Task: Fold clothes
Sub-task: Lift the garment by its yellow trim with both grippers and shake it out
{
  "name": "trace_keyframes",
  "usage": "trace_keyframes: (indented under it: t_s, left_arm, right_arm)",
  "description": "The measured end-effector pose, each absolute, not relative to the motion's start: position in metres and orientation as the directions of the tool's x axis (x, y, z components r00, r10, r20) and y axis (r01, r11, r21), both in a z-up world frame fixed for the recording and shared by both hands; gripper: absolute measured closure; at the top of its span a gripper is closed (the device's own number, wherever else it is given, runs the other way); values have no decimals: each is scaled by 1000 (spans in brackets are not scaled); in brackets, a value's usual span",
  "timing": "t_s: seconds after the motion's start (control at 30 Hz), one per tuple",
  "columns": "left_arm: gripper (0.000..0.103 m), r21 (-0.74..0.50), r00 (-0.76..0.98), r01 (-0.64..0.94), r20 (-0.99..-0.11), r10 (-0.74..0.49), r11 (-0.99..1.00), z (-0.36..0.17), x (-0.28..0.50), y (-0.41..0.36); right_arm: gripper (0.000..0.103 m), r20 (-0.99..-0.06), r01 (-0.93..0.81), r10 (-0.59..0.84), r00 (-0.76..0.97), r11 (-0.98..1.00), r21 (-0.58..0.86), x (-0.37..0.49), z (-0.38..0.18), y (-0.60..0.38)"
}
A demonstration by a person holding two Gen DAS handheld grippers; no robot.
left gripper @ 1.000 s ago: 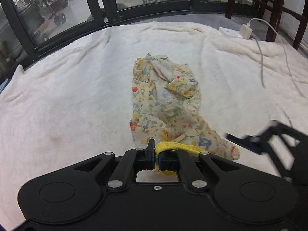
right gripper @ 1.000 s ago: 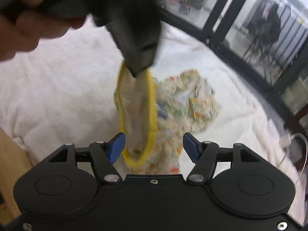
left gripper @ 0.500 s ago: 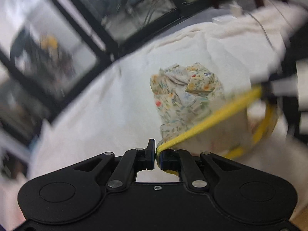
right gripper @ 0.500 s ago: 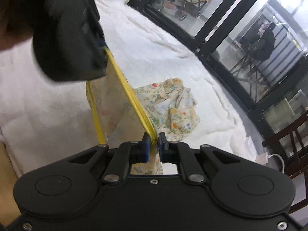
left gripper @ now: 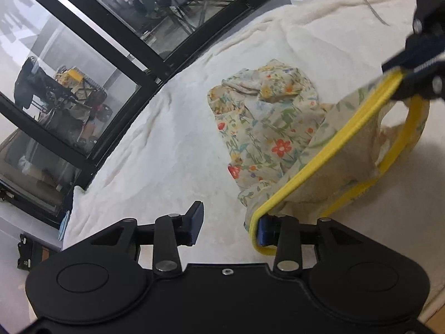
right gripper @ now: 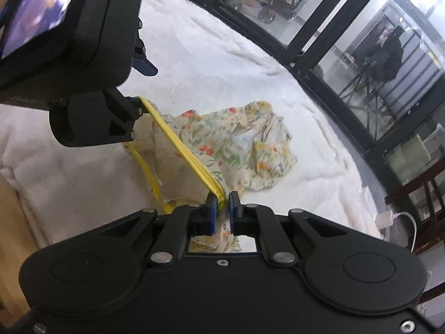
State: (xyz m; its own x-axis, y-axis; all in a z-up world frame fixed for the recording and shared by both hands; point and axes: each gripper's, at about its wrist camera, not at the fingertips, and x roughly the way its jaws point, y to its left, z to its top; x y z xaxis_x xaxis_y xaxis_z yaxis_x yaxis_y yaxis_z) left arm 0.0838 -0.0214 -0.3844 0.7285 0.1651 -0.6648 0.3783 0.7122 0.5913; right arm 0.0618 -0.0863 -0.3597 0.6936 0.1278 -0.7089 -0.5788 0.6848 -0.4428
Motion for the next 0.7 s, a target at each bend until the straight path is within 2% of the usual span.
trace_keyframes:
  t_s: [0.17,0.2,0.23,0.33,0.6,0.7]
  left_arm:
    - [65,561,704,411,-696,140,719,-390,82,-21]
    - [70,553,699,421,-703,131,719,-391,81,-21]
    - [88,544,694,436,-711,117,717,-392,79,-21]
    - [99,522,672,470,-735,96,712,-393,77,-22]
    - [100,546,679,538,-732,54,642,-387,100,-29]
    - [100,600,728,540,-685,29,590,-357,156,-33]
  right_arm:
    - [94,-719,-574,117,685,695,-433,65,-364,-90]
    - [94,-721,-572,115,683,698,-431,68,-365,-92]
    - [94,-724,-571,114,681,701,-427,72,-366,-93]
    - [94,-728,-573,116,675,705,-418,75,-368,-93]
    - [95,-798,-622,125,590,701,-350,89,-382,-93]
    - [95,-766,-652,135,628,629,-423,121,-379,-93]
